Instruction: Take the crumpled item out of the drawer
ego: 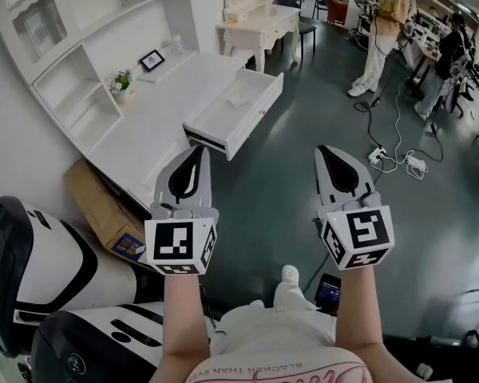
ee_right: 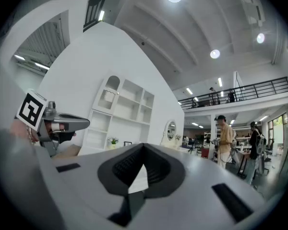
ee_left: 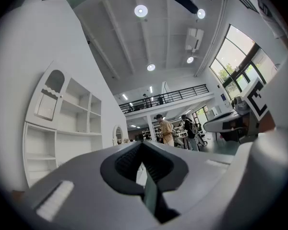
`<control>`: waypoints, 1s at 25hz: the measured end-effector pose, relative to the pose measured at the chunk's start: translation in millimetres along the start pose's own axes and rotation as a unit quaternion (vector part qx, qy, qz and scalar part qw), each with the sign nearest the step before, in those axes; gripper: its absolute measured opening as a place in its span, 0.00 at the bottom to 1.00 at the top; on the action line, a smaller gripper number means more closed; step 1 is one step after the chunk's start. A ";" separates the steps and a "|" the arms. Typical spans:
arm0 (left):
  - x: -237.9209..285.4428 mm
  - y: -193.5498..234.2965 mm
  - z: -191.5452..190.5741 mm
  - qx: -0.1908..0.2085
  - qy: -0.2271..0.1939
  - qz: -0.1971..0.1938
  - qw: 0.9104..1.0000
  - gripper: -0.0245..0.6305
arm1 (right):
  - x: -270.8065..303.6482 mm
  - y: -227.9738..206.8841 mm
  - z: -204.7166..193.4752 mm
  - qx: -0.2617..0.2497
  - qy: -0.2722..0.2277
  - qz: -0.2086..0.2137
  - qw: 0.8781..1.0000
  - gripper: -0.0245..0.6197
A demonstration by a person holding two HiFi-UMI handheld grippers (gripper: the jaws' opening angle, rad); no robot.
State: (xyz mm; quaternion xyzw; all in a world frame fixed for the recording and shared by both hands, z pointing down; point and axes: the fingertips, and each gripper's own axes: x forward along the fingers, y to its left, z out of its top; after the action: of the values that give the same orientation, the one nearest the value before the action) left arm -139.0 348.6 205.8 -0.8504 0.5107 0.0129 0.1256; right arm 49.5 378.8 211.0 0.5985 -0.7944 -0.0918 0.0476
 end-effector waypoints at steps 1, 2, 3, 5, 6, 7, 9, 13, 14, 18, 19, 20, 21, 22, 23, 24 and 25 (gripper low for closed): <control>-2.3 3.7 -0.2 0.003 -0.001 0.002 1.000 0.04 | -0.5 -0.3 0.0 -0.002 0.000 -0.002 1.000 0.05; -4.8 7.3 -0.5 0.006 -0.002 0.004 1.000 0.04 | -1.1 -0.5 -0.1 -0.004 0.000 -0.005 1.000 0.05; -7.6 10.9 -0.9 0.009 -0.003 0.006 1.000 0.04 | -2.0 -0.7 -0.5 -0.007 0.000 -0.007 1.000 0.05; -14.0 18.1 -1.8 0.010 -0.004 0.010 1.000 0.04 | -5.2 -2.0 -1.4 -0.017 0.002 -0.014 1.000 0.05; -17.0 21.9 -1.9 0.010 -0.006 0.012 1.000 0.04 | -7.4 -3.5 -1.6 -0.022 0.004 -0.019 1.000 0.05; -19.3 26.0 -1.6 0.009 -0.007 0.015 1.000 0.04 | -9.6 -5.6 -1.4 -0.026 0.004 -0.024 0.999 0.05; -21.5 35.3 -1.2 0.008 -0.011 0.022 1.000 0.04 | -11.9 -10.2 -0.3 -0.031 0.003 -0.031 0.999 0.05; -19.4 50.6 -5.3 0.005 -0.013 0.037 0.999 0.04 | -3.5 -15.3 -3.2 -0.038 0.006 -0.030 0.999 0.05; -17.4 53.5 -7.3 0.005 -0.012 0.041 0.999 0.04 | 1.2 -16.7 -4.8 -0.039 0.007 -0.028 0.999 0.05; -0.2 68.3 -17.2 0.008 -0.004 0.054 0.998 0.04 | 27.6 -29.7 -9.3 -0.029 -0.001 -0.027 0.999 0.05; 5.0 70.9 -21.3 0.007 0.000 0.057 0.998 0.04 | 33.9 -34.8 -12.4 -0.026 0.000 -0.026 0.999 0.05; 10.6 72.6 -26.1 0.006 0.004 0.060 0.998 0.04 | 39.9 -40.6 -16.4 -0.024 0.003 -0.025 0.999 0.05; 17.6 74.1 -30.6 0.005 0.008 0.062 0.998 0.04 | 46.7 -47.4 -20.4 -0.023 0.004 -0.024 0.999 0.05; 26.8 76.1 -34.0 0.006 0.011 0.065 0.998 0.04 | 55.1 -55.2 -23.3 -0.023 0.004 -0.023 0.999 0.05; 38.4 78.6 -36.2 0.009 0.012 0.069 0.998 0.04 | 65.3 -63.9 -24.9 -0.022 0.001 -0.022 1.000 0.05; 52.1 81.1 -37.6 0.012 0.014 0.071 0.997 0.04 | 76.8 -72.9 -25.8 -0.020 -0.003 -0.021 1.000 0.05; 67.0 83.0 -38.7 0.017 0.016 0.072 0.997 0.04 | 88.8 -81.8 -26.8 -0.017 -0.005 -0.020 1.000 0.05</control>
State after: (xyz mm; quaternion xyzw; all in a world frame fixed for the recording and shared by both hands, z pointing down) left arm -183.4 244.8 216.6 -0.8095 0.5725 0.0001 0.1306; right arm 106.7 269.3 217.6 0.6125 -0.7811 -0.1098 0.0519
